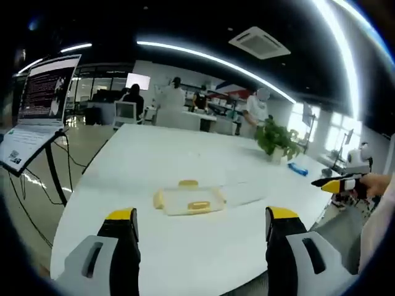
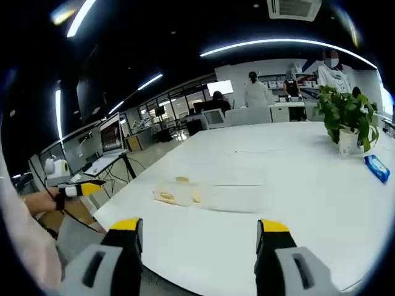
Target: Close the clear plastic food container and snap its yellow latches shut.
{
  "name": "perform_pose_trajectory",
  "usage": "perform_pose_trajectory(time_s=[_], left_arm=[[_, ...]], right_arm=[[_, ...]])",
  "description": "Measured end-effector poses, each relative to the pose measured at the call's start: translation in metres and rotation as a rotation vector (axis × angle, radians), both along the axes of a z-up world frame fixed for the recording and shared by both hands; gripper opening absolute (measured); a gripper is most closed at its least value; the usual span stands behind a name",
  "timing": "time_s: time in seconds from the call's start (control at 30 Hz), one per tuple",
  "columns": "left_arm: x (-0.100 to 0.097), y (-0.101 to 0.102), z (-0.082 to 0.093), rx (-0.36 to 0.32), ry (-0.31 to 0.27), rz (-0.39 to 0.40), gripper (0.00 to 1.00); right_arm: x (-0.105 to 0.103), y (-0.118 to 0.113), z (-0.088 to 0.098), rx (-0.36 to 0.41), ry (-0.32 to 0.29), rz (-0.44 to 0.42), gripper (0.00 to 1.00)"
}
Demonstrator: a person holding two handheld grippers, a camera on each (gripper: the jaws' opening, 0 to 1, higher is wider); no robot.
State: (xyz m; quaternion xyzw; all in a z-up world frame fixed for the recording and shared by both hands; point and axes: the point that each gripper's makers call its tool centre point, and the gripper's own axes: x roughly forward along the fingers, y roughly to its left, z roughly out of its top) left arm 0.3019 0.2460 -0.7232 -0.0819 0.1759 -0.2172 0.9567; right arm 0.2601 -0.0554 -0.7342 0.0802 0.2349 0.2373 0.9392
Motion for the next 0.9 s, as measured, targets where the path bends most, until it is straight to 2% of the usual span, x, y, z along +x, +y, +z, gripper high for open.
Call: perform_pose_trajectory(time_s=[0.17, 0.3, 0.4, 0.47, 0.67, 0.77, 0.9], left_arm=[[-0.001, -0.005, -0.001, -0.005, 0.002, -0.015, 0.83], [-0.006, -0.012, -0.006, 0.036, 0.008, -0.064, 0.84], [-0.008, -0.014, -0.006, 0.038, 0.010, -0.072, 0.84], [-0.008, -0.014, -0.007, 0.035, 0.011, -0.071, 0.83], [-0.007, -0.011, -0.006, 0.023, 0.013, -0.052, 0.82], [-0.006, -0.011, -0.005, 0.017, 0.013, -0.049, 0.82], [-0.005, -0.012, -0.004, 0.021, 0.009, -0.055, 0.82]], right_arm=[[0.000, 0.000, 0.001, 0.020, 0.004, -0.009, 0.75], [0.001, 0.000, 0.001, 0.021, 0.004, -0.006, 0.75], [0.000, 0.002, 0.001, 0.036, 0.007, -0.001, 0.75], [0.000, 0.003, 0.003, 0.063, 0.005, -0.007, 0.75], [-0.001, 0.003, 0.001, 0.066, 0.013, -0.001, 0.74], [0.001, 0.006, 0.004, 0.110, 0.012, -0.008, 0.74], [0.003, 0.009, 0.006, 0.098, 0.007, 0.008, 0.74]])
